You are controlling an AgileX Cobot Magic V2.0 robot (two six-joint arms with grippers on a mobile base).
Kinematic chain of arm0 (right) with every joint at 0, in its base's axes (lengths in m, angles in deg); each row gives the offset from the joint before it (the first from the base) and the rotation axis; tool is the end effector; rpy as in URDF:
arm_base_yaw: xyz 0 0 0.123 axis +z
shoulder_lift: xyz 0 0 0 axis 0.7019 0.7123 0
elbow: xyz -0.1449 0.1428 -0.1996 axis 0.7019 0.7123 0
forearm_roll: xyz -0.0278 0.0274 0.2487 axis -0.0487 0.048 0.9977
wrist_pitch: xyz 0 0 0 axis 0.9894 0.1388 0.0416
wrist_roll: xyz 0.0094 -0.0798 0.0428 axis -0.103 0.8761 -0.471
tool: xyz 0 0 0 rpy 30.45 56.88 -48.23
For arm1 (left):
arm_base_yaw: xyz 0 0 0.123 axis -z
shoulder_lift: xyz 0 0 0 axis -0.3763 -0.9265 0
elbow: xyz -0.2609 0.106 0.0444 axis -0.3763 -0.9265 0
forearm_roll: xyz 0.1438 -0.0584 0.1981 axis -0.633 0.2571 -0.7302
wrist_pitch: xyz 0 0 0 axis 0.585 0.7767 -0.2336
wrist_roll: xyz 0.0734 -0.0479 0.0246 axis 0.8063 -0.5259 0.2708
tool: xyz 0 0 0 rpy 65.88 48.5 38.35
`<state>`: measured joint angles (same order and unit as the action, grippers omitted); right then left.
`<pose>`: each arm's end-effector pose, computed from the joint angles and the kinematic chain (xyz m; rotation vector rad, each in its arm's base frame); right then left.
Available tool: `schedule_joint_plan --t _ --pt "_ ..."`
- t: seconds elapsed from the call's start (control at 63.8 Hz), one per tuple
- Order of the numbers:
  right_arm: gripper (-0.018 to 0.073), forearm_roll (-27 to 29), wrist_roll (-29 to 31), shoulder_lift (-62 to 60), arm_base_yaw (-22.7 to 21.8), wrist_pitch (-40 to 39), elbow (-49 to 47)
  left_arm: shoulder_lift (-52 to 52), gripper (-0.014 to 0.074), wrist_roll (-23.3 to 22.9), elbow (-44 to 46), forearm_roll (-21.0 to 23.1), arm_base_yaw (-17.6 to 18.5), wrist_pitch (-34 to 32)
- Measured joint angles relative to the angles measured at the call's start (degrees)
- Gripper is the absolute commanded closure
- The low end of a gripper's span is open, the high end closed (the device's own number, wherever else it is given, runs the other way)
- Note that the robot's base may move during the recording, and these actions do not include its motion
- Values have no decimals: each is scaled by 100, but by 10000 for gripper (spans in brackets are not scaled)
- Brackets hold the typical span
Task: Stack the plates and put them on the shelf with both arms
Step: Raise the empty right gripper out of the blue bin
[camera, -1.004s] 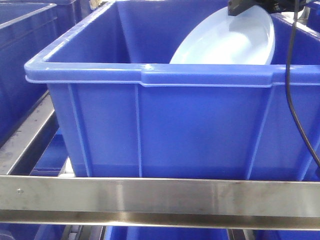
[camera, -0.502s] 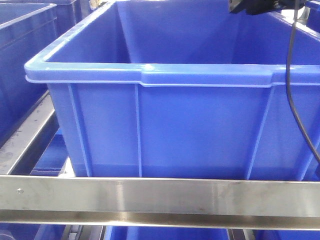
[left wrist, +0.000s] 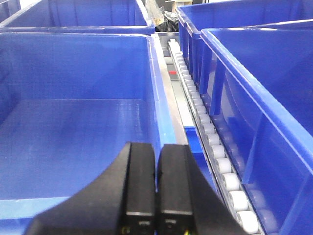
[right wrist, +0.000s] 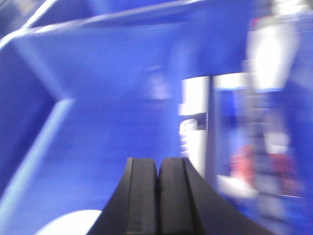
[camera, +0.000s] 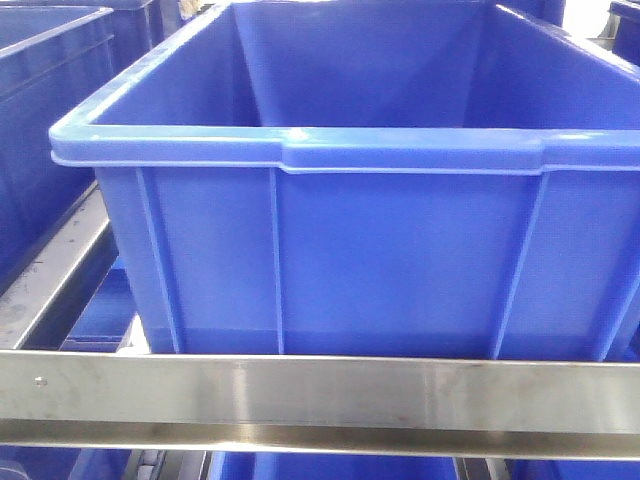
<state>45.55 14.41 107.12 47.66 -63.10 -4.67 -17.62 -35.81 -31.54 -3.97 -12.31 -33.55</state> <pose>0.2096 0.0117 0.3442 0.0907 1.7526 0.1607 0.0862 -0.0144 0.2606 0.1479 1.5870 -0.1138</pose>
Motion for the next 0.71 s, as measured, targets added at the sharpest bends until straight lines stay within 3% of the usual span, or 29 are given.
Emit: schedule_joint_plan --t 0.329,0.706 --pt "505 -28 0 -1944 -111 100 1356 0 516 0 0 0 0 0" --pt "505 -44 0 -4454 -111 1660 2090 0 516 0 0 0 0 0"
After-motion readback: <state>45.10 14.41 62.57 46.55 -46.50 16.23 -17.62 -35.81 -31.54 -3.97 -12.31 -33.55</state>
